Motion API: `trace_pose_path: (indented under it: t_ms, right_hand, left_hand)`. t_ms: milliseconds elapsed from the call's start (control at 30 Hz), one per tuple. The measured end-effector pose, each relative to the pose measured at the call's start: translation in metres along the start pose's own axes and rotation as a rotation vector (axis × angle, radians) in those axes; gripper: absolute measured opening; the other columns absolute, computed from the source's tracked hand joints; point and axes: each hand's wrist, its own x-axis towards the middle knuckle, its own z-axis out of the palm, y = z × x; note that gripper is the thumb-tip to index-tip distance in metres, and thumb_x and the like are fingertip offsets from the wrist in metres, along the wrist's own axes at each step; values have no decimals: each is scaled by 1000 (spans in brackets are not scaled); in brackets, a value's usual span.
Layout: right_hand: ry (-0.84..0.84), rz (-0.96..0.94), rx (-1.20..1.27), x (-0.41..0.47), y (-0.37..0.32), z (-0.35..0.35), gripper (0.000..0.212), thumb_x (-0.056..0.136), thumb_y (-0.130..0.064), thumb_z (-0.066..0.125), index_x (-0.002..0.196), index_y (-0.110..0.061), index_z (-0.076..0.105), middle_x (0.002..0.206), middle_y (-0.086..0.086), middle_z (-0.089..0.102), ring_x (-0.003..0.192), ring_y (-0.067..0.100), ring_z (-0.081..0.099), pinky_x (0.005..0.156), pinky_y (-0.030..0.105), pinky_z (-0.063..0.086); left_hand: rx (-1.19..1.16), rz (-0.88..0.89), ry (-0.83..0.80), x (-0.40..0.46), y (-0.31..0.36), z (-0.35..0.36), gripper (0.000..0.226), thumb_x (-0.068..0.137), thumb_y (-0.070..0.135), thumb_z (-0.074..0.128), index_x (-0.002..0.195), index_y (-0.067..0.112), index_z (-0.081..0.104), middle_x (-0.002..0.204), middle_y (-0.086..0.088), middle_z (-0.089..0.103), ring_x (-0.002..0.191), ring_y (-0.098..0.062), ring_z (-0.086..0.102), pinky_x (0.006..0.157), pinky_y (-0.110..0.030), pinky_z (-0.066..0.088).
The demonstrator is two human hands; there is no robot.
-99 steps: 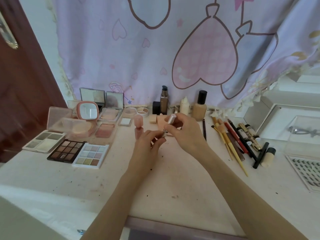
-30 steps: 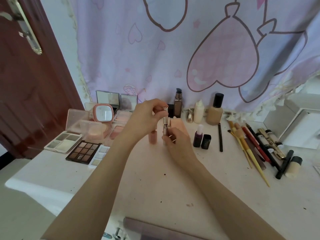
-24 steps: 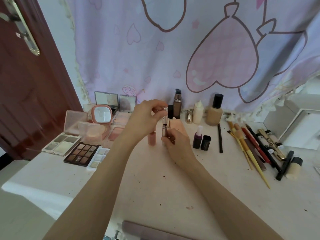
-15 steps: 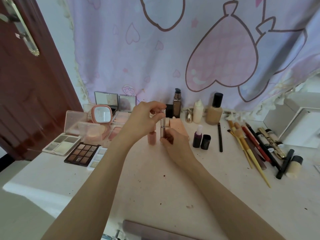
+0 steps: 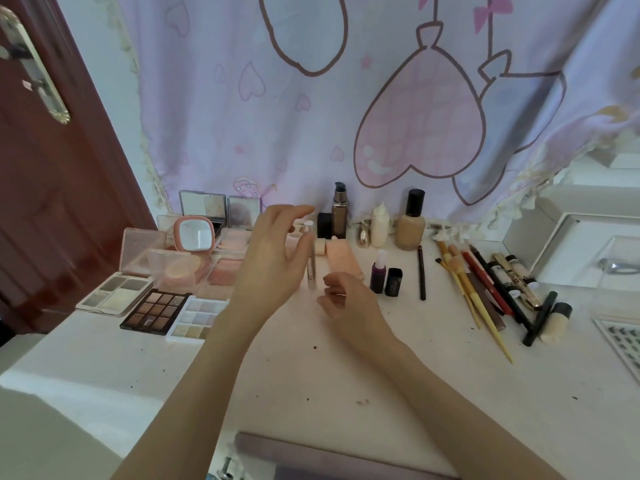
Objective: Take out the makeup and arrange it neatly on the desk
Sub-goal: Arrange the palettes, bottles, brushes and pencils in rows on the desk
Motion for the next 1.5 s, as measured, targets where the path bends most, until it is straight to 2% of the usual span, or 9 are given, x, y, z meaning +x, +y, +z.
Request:
trace_pose_path:
  t_ms: [167, 233, 300, 600, 967, 1167, 1333, 1400, 1500]
  right_hand:
    - [61, -133, -132, -39, 9, -41, 28, 92, -20, 56, 120, -15, 56, 117, -3, 57, 98, 3, 54, 85, 11, 42]
    - [123, -168, -214, -52, 13, -67, 26, 92, -18, 56, 118, -14, 59, 114, -2, 59, 95, 3, 54, 83, 11, 42]
    - [195, -172, -289, -63, 20, -96, 24, 91, -16, 57, 114, -13, 61, 110, -1, 61, 92, 4, 55, 82, 13, 44]
    - [471, 154, -573, -84, 71, -187, 19, 90, -18, 58, 104, -11, 67, 101, 6, 59, 96, 22, 52, 78, 24, 34]
    - [524, 422, -530, -84, 83, -196, 25, 90, -13, 50, 111, 0, 53, 105, 16, 46, 78, 26, 46, 67, 31, 35]
    - [426, 556, -658, -80, 78, -204, 7, 88, -7, 46, 84, -5, 40, 83, 15, 48, 70, 27, 41, 58, 31, 28]
    - [563, 486, -581, -84, 69, -208, 16, 88, -13, 50, 95, 1, 54, 87, 18, 58, 77, 31, 49, 58, 32, 34]
    - [627, 371, -440, -86, 57, -205, 22, 88, -19, 53, 104, -7, 62, 84, 5, 64, 75, 18, 57, 59, 25, 39]
    - [488, 285, -47, -83, 37, -187, 7, 85, -24, 60, 85, -23, 67, 60, -15, 59, 52, -1, 52, 50, 11, 35]
  left_hand:
    - [48, 107, -66, -38, 19, 33, 25, 87, 7, 56, 112, 8, 60, 108, -4, 53, 97, -19, 52, 88, -27, 41]
    - [72, 147, -132, -47, 28, 50, 25, 87, 7, 57, 112, 7, 60, 110, -8, 55, 102, -18, 52, 97, -15, 32]
    - [65, 161, -226, -53, 38, 68, 27, 88, 9, 57, 115, 10, 59, 112, -6, 56, 103, -18, 53, 93, -11, 30]
    - [56, 259, -556, -60, 69, 152, 35, 97, 24, 42, 131, 17, 48, 136, 0, 44, 126, -13, 37, 105, -23, 27]
    - [91, 237, -553, -62, 62, 163, 39, 98, 33, 35, 135, 25, 44, 143, 8, 39, 132, -8, 30, 106, -17, 17]
    - [65, 221, -530, -63, 61, 162, 36, 98, 31, 37, 132, 25, 47, 141, 9, 42, 131, -7, 33, 102, -13, 16]
    - [3, 196, -521, -65, 61, 158, 33, 98, 27, 39, 127, 24, 53, 133, 9, 49, 121, -4, 41, 97, -11, 22]
    - [-92, 116, -519, -63, 62, 155, 31, 97, 27, 40, 125, 25, 53, 126, 9, 53, 111, 2, 46, 92, -7, 29]
    - [-361, -85, -416, -58, 67, 146, 33, 95, 29, 46, 127, 37, 42, 115, 18, 55, 97, 13, 50, 77, -2, 41]
